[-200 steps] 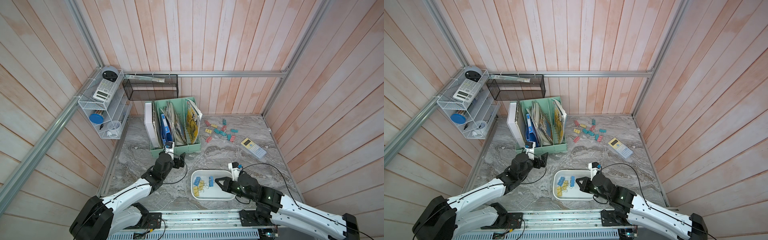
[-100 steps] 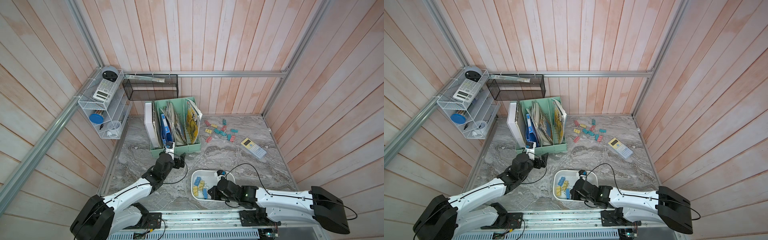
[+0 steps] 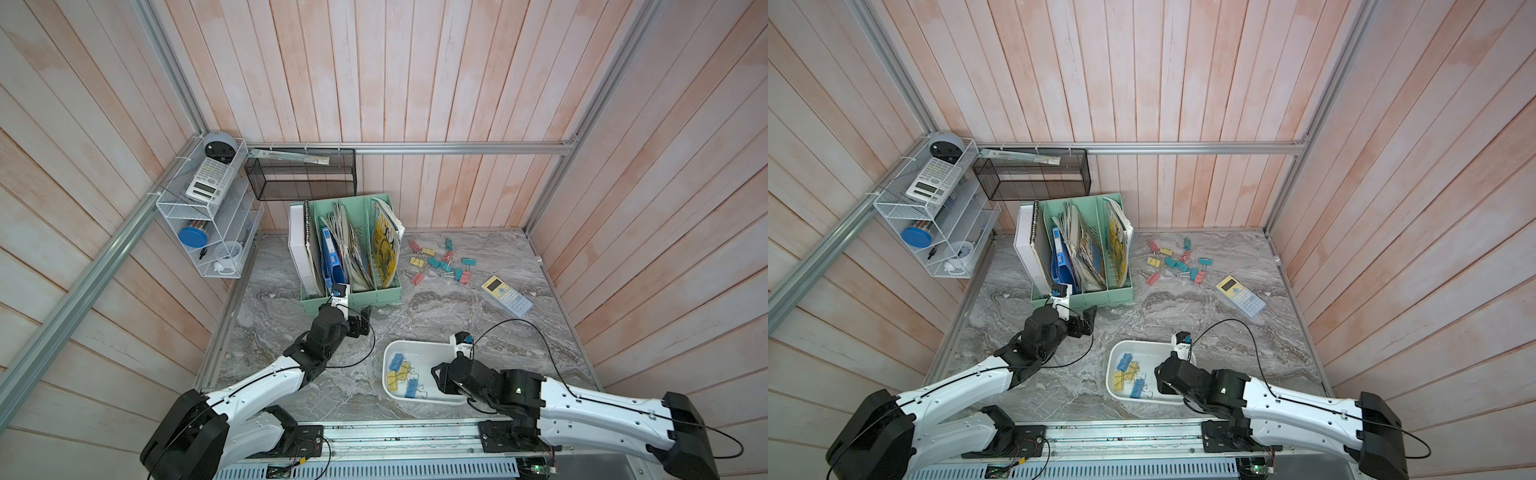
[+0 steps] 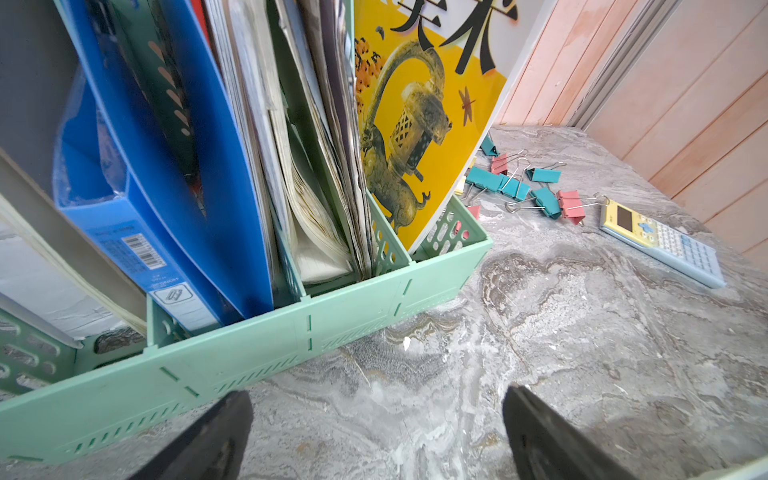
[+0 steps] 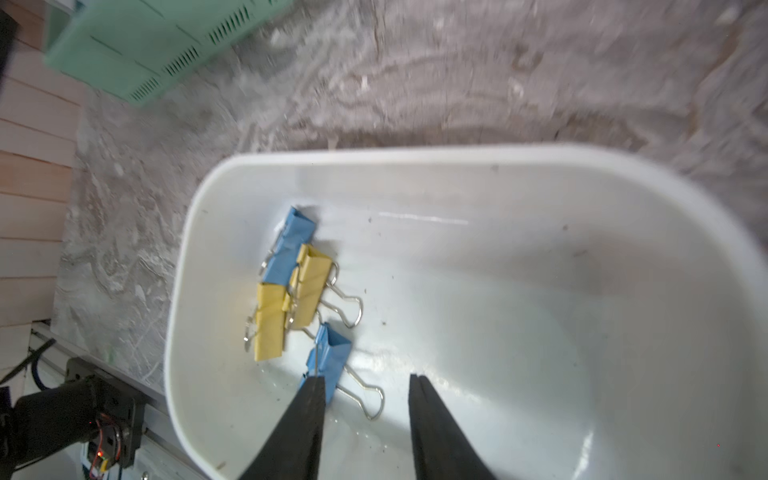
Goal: Put the binder clips in the storage box
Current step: Place the binder clip in the storage box, then pick up the binder clip at the center of the board.
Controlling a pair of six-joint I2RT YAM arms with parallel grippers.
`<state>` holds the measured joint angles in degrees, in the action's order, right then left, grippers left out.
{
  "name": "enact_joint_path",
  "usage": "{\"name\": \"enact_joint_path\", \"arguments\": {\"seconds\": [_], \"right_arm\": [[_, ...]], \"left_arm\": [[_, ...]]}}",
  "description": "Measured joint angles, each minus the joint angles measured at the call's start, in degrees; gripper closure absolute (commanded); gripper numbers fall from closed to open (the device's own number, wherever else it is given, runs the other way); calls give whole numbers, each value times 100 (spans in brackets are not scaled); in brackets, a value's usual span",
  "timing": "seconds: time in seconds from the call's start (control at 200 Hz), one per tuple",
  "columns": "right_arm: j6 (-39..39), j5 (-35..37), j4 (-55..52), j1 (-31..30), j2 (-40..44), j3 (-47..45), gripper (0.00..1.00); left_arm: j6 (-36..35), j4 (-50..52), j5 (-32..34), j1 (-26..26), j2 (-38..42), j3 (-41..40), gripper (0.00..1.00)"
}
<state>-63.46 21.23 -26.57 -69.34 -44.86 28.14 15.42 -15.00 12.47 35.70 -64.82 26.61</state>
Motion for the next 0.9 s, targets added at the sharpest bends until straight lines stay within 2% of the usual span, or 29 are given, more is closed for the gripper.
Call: {"name": "enact_joint_path", "arguments": {"seconds": [0.095, 0.13, 0.175, 0.275, 0.31, 0.42, 0.52, 0.685, 0.77, 0.9], "right_arm": [[629, 466, -221, 341, 374, 404, 53], [905, 472, -243, 732, 387, 577, 52], [1268, 304, -197, 1513, 264, 804, 52], [1884, -824, 138, 3687, -503, 1257, 52], [1987, -1217, 315, 4282, -863, 1373, 51], [2017, -2400, 935, 5495, -2264, 1665, 51], [1860, -3042, 1373, 6022, -3521, 1993, 50], [1821, -3550, 1598, 6481, -5392, 3108, 46], [1803, -3834, 1805, 6699, -6030, 3567, 44], [1685, -4214, 2197, 6999, -6579, 3748, 42]], "left_arm": [[0, 0, -2, 0, 0, 0, 0], [0, -2, -2, 0, 0, 0, 0], [0, -4, -2, 0, -2, 0, 0], [-2, -11, -2, 9, -11, 0, 0], [-4, -11, 0, 13, -11, 0, 0], [-52, 4, 28, 28, -11, 0, 0], [-92, 9, 63, 33, -7, 0, 0], [-142, 35, 120, 37, 13, 0, 0], [-195, 81, 164, 37, 44, 0, 0], [-236, 85, 223, 37, 133, 0, 0]]}}
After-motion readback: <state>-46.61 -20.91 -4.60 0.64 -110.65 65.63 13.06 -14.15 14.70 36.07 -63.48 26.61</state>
